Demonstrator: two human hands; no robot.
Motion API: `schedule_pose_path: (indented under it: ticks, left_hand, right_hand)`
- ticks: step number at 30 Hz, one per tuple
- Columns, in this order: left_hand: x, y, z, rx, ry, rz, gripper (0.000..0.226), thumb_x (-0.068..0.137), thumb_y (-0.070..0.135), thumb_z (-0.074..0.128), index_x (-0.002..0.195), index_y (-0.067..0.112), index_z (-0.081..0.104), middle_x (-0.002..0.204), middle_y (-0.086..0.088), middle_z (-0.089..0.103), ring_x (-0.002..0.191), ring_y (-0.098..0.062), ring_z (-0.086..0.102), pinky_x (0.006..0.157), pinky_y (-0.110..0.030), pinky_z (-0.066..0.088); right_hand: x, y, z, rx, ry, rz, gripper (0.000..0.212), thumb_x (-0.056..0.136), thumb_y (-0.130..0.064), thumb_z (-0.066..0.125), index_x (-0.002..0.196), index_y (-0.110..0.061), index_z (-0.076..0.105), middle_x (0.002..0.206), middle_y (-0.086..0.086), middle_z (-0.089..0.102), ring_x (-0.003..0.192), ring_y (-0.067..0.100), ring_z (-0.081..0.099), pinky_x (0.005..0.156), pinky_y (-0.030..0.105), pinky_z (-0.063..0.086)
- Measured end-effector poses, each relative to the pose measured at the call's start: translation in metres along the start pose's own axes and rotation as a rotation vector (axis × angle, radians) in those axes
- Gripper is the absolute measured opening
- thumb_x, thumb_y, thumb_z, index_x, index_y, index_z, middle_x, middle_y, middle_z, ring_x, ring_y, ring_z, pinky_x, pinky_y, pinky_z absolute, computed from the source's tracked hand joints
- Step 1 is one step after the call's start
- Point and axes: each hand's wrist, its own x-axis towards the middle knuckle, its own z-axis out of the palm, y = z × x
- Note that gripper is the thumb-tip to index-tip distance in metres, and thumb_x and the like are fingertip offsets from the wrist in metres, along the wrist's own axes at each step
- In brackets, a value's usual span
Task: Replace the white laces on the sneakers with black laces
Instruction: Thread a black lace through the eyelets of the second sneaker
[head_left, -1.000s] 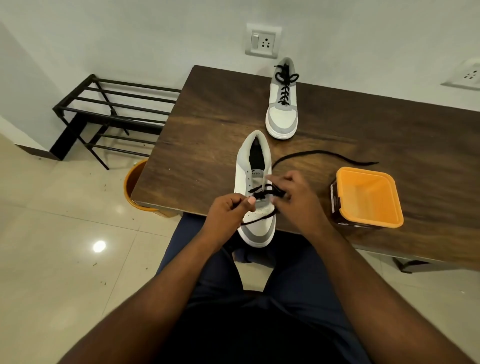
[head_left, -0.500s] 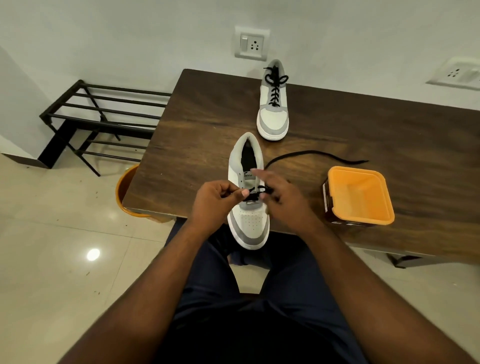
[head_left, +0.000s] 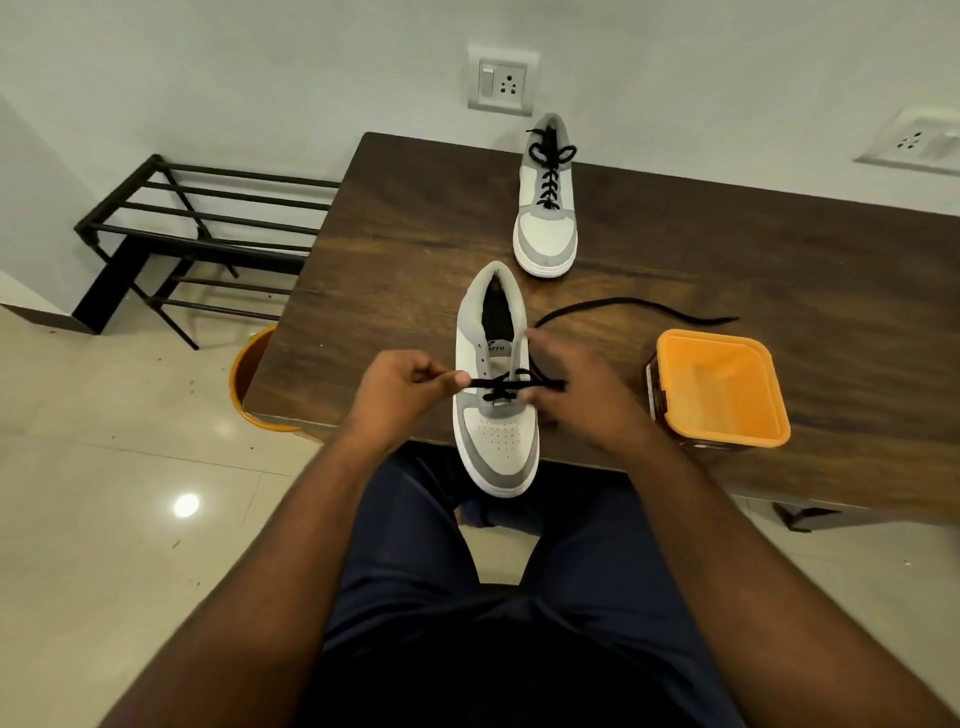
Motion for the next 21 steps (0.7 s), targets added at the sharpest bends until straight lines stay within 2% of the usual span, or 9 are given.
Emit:
schedule_pose_path:
  ticks: [1,3,6,9,12,14,15,18,21]
  left_hand:
    - [-0.001,0.005,0.007,-0.003,-0.036,0.010,0.016,0.084,0.018,0.075,0.072,0.010,0.068,0.045,0.017,0.055,0.043,0.005,0.045,0.048,-0.010,0.035]
    - [-0.001,0.011,0.016,-0.034,-0.068,0.022,0.011,0.086,0.015,0.073,0.079,0.007,0.072,0.049,0.014,0.060,0.045,0.005,0.050,0.049,-0.008,0.038]
    - [0.000,0.008,0.004,-0.066,-0.079,-0.012,0.004,0.088,0.010,0.070,0.086,0.009,0.072,0.059,0.006,0.067,0.048,-0.001,0.053,0.050,-0.015,0.045]
    - [-0.004,-0.003,-0.009,-0.070,-0.139,-0.069,0.009,0.090,-0.001,0.064,0.094,0.004,0.070,0.073,-0.007,0.071,0.053,-0.008,0.061,0.055,-0.019,0.053]
    - [-0.006,-0.005,-0.003,-0.115,-0.183,-0.086,0.014,0.090,-0.004,0.063,0.097,0.009,0.060,0.071,-0.012,0.070,0.054,-0.017,0.063,0.056,-0.031,0.057]
    - [-0.005,-0.005,0.007,-0.102,-0.220,-0.083,0.023,0.089,0.000,0.066,0.098,0.015,0.051,0.071,-0.013,0.071,0.055,-0.023,0.062,0.062,-0.043,0.057]
    - [-0.003,-0.004,0.011,-0.084,-0.225,-0.076,0.025,0.089,0.003,0.067,0.098,0.017,0.048,0.071,-0.013,0.071,0.055,-0.024,0.062,0.063,-0.046,0.056]
    - [0.003,0.003,0.015,-0.098,-0.198,-0.042,0.026,0.090,0.008,0.068,0.100,0.016,0.046,0.069,-0.013,0.071,0.048,-0.022,0.062,0.057,-0.041,0.049]
    - [0.011,0.006,0.014,-0.138,-0.107,-0.045,0.019,0.092,0.017,0.066,0.101,0.009,0.050,0.072,-0.015,0.071,0.048,-0.024,0.060,0.047,-0.030,0.046]
  right_hand:
    - [-0.001,-0.015,0.011,0.101,-0.060,-0.020,0.058,0.083,-0.016,0.073,0.136,-0.030,0.053,0.127,-0.006,0.059,0.104,0.003,0.058,0.085,0.024,0.048]
    - [0.001,-0.028,0.029,0.286,-0.056,-0.019,0.029,0.086,-0.011,0.069,0.115,-0.018,0.068,0.098,-0.001,0.071,0.072,0.001,0.063,0.059,0.019,0.048]
    - [0.001,-0.017,0.022,0.308,0.074,0.040,0.003,0.085,-0.010,0.071,0.086,-0.010,0.074,0.060,-0.010,0.067,0.051,-0.004,0.058,0.052,0.011,0.039]
    - [-0.003,0.008,0.005,0.106,0.077,0.124,0.004,0.083,-0.019,0.075,0.086,-0.020,0.076,0.066,-0.012,0.067,0.058,-0.004,0.057,0.061,0.018,0.044]
    - [-0.006,0.014,0.003,-0.026,-0.063,0.086,0.028,0.078,-0.030,0.078,0.105,-0.031,0.072,0.097,-0.011,0.072,0.091,0.005,0.064,0.087,0.034,0.051]
    - [-0.007,0.005,0.009,0.254,-0.199,0.079,0.048,0.080,-0.017,0.077,0.125,-0.023,0.063,0.114,-0.001,0.070,0.103,0.008,0.064,0.094,0.029,0.051]
    - [-0.006,0.001,0.014,0.430,-0.241,0.081,0.046,0.082,-0.008,0.074,0.126,-0.014,0.062,0.112,0.008,0.070,0.101,0.012,0.066,0.090,0.027,0.053]
    - [-0.003,-0.008,0.026,0.688,-0.132,0.084,0.018,0.083,0.001,0.069,0.101,0.002,0.070,0.093,0.019,0.072,0.082,0.023,0.067,0.073,0.027,0.055]
    - [0.002,-0.006,0.032,0.802,-0.057,0.208,0.007,0.083,0.001,0.069,0.087,-0.004,0.071,0.084,0.012,0.071,0.075,0.021,0.065,0.071,0.029,0.054]
